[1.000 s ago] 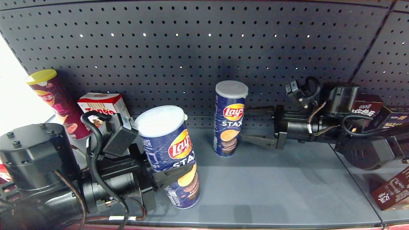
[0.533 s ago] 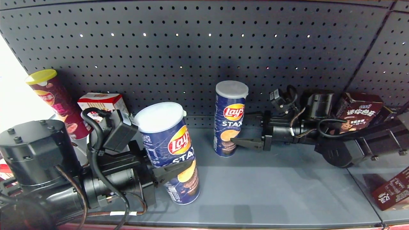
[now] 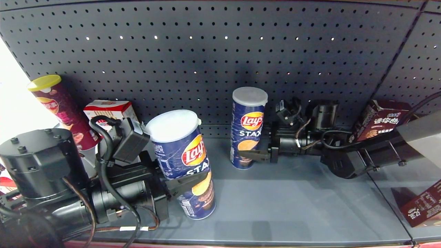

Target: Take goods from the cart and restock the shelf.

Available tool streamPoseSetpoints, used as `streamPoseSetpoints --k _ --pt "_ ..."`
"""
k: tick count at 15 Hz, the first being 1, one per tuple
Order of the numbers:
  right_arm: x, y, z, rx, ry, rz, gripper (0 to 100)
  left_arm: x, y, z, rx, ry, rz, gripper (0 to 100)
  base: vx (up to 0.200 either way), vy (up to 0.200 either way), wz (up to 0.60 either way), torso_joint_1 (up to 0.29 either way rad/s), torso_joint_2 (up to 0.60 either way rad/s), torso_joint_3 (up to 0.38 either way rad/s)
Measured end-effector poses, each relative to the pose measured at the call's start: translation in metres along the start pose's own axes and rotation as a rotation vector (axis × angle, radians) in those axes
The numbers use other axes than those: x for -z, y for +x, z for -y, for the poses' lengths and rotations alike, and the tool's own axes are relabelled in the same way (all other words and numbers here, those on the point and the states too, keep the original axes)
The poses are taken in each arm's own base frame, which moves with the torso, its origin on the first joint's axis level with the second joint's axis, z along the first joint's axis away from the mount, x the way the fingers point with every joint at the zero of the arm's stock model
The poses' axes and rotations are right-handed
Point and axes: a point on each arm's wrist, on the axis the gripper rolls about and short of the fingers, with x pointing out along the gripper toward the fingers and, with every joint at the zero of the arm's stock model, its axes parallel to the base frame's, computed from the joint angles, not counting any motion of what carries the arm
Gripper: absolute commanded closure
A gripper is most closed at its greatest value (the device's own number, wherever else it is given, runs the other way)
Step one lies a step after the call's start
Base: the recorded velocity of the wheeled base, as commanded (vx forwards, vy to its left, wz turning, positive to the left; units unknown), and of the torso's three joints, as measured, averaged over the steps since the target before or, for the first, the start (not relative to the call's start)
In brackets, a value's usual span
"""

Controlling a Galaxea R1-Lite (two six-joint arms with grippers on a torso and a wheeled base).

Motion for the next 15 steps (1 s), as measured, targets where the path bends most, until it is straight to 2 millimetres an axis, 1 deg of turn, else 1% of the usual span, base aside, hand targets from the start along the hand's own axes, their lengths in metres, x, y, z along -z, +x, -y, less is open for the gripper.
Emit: streamPoseSetpoints --k 5,9,10,15 --pt "0.009 0.009 0.006 -0.001 0.004 -0.003 0 0.000 0.000 0.000 -0.003 0.000 -0.001 100 0.000 0.000 0.00 0.000 0.00 0.000" --pt "0.015 0.017 0.005 -0.015 0.014 -0.009 0 0.000 -0.001 -0.001 -0.007 0.001 0.003 100 0.000 0.000 0.00 0.000 0.00 0.000" --pt "0.015 0.019 0.005 -0.017 0.013 -0.008 100 -0.001 -0.001 -0.001 -0.008 0.006 0.015 100 0.000 0.000 0.00 0.000 0.00 0.000" --pt "0.019 0.023 0.006 -0.019 0.013 -0.009 100 0.000 -0.002 -0.002 -0.013 0.004 0.014 100 0.000 0.000 0.00 0.000 0.00 0.000"
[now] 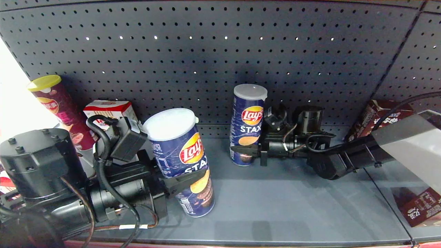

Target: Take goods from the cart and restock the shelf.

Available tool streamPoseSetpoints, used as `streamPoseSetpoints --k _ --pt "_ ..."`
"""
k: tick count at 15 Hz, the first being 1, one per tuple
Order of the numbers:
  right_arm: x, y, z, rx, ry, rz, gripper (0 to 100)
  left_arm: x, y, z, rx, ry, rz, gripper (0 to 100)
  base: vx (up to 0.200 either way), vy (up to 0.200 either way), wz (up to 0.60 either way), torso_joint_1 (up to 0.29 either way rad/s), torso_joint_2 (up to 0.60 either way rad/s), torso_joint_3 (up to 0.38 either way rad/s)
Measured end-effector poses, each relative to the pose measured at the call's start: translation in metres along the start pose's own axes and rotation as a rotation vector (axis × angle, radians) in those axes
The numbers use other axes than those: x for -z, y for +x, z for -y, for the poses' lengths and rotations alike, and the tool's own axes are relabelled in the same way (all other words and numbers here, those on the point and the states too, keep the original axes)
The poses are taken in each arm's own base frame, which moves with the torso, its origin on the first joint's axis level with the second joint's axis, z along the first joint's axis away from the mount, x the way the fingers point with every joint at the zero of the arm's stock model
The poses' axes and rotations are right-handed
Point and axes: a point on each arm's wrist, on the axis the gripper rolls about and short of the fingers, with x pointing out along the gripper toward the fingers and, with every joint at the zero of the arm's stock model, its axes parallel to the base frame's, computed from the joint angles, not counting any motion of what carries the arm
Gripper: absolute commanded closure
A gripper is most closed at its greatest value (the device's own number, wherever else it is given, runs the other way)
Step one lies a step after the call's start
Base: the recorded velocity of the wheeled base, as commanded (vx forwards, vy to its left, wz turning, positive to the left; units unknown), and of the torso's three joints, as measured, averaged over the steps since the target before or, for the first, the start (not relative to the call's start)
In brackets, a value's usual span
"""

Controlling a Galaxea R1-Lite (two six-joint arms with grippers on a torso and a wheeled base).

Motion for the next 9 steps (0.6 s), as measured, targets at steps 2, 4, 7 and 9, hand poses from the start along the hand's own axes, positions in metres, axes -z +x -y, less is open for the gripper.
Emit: streamPoseSetpoints --k 2,4,7,9 --pt "0.0013 0.0001 -0.0006 0.003 0.003 -0.004 100 0.0004 -0.0003 -0.0002 -0.001 -0.001 -0.002 100 0.000 0.000 0.00 0.000 0.00 0.000" --pt "0.0020 -0.0002 -0.0009 0.009 0.004 -0.007 100 0.0007 -0.0004 -0.0004 -0.002 -0.001 -0.003 100 0.000 0.000 0.00 0.000 0.00 0.000" --pt "-0.0004 -0.0012 -0.0023 0.022 0.002 -0.010 100 0.0007 -0.0008 -0.0005 -0.003 -0.001 -0.002 100 0.000 0.000 0.00 0.000 0.00 0.000" --pt "-0.0052 -0.0047 -0.0074 0.052 0.004 -0.021 100 0.0014 -0.0016 -0.0007 -0.006 -0.002 -0.004 100 0.000 0.000 0.00 0.000 0.00 0.000"
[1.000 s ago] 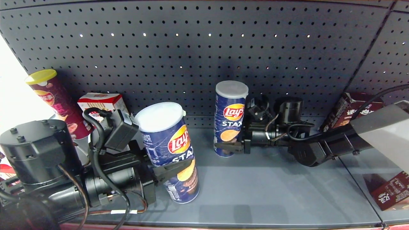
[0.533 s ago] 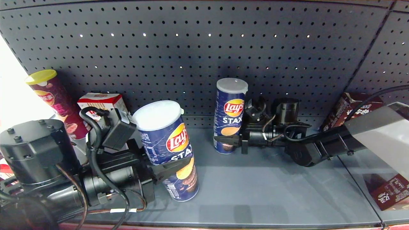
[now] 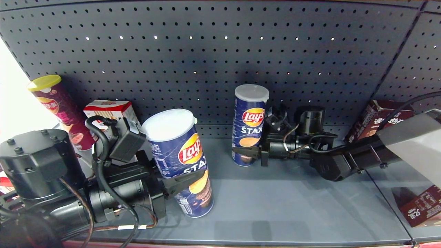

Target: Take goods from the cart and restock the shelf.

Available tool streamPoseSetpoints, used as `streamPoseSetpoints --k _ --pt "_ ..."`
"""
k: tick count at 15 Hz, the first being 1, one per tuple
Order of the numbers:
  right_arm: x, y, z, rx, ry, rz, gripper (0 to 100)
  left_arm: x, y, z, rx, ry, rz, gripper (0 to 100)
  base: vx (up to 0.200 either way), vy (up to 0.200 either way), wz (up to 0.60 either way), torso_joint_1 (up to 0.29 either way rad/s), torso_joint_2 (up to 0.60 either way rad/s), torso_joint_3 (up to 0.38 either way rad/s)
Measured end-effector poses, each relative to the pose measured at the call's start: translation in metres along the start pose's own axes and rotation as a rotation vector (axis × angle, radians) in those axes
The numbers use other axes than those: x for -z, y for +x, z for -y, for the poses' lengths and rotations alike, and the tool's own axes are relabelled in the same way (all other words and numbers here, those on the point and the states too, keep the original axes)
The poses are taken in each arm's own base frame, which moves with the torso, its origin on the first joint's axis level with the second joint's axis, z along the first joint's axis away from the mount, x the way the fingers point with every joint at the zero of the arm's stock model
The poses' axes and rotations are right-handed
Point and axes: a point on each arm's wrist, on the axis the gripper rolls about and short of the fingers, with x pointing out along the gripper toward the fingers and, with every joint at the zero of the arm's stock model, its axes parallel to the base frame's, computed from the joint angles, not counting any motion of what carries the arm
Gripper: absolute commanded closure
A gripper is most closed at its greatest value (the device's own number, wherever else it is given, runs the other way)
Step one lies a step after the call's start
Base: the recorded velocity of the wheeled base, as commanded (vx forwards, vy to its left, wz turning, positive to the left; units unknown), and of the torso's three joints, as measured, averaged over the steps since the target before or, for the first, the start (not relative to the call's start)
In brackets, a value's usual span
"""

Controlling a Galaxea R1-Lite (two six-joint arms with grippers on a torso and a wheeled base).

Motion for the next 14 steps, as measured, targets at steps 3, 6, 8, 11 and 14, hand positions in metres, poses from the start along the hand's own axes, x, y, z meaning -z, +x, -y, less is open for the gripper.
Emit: streamPoseSetpoints --k 3,6,8,11,14 --pt "-0.011 -0.013 -0.025 0.029 0.010 -0.022 100 0.000 -0.001 0.000 -0.002 0.000 0.001 100 0.000 0.000 0.00 0.000 0.00 0.000" --pt "-0.009 -0.027 -0.061 0.024 0.020 -0.035 100 0.000 -0.001 -0.001 -0.002 0.000 0.001 100 0.000 0.000 0.00 0.000 0.00 0.000" --pt "-0.011 -0.033 -0.087 0.039 0.018 -0.026 100 0.001 0.000 -0.001 -0.004 -0.001 -0.001 100 0.000 0.000 0.00 0.000 0.00 0.000" --pt "-0.019 -0.036 -0.112 0.052 0.002 0.002 100 0.002 0.001 -0.002 -0.005 -0.004 -0.007 100 0.000 0.000 0.00 0.000 0.00 0.000" --pt "-0.019 -0.036 -0.129 0.075 -0.008 0.009 100 0.003 0.000 -0.005 -0.018 -0.007 -0.012 100 0.000 0.000 0.00 0.000 0.00 0.000"
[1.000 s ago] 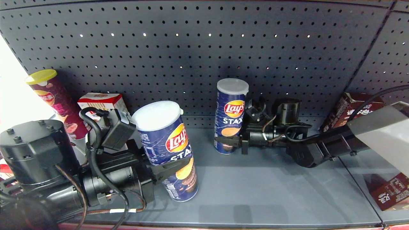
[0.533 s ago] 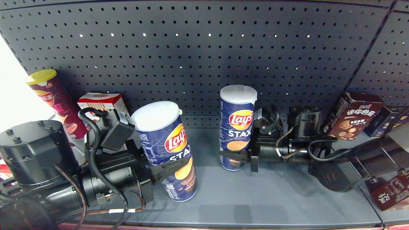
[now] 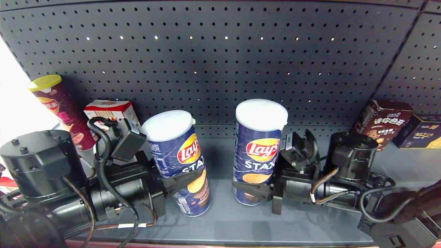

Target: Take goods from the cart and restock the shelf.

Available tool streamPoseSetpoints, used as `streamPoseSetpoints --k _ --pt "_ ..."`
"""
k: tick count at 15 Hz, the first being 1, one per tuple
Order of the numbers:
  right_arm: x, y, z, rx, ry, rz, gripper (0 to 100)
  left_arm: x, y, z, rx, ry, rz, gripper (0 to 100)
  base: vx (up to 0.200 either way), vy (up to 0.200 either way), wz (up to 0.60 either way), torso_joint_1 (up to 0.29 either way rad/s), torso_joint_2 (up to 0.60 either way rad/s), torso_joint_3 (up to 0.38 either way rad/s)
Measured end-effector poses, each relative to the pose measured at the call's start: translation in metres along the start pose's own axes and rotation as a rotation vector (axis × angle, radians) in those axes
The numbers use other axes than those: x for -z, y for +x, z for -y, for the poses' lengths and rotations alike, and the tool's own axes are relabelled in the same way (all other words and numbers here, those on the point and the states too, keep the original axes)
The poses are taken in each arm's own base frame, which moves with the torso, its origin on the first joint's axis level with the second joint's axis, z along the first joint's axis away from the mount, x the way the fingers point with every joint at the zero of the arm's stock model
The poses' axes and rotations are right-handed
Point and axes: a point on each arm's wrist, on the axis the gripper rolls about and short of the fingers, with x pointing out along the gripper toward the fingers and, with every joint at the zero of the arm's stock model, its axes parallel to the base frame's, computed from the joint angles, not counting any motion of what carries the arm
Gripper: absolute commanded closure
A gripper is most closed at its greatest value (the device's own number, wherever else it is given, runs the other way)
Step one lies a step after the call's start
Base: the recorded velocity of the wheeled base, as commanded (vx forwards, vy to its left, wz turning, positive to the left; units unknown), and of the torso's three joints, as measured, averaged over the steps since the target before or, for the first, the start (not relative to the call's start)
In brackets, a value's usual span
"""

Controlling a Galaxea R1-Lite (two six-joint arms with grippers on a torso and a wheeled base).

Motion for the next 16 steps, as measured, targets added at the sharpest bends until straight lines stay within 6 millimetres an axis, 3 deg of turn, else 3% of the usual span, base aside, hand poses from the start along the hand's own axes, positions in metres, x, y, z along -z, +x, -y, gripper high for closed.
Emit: streamPoseSetpoints --k 8,16 --pt "0.024 -0.017 -0.023 -0.015 0.026 -0.048 100 0.001 0.000 -0.001 -0.006 -0.001 -0.002 100 0.000 0.000 0.00 0.000 0.00 0.000" --pt "0.032 -0.014 -0.017 -0.001 0.034 -0.060 100 0.001 0.000 -0.001 -0.006 -0.001 -0.002 100 0.000 0.000 0.00 0.000 0.00 0.000"
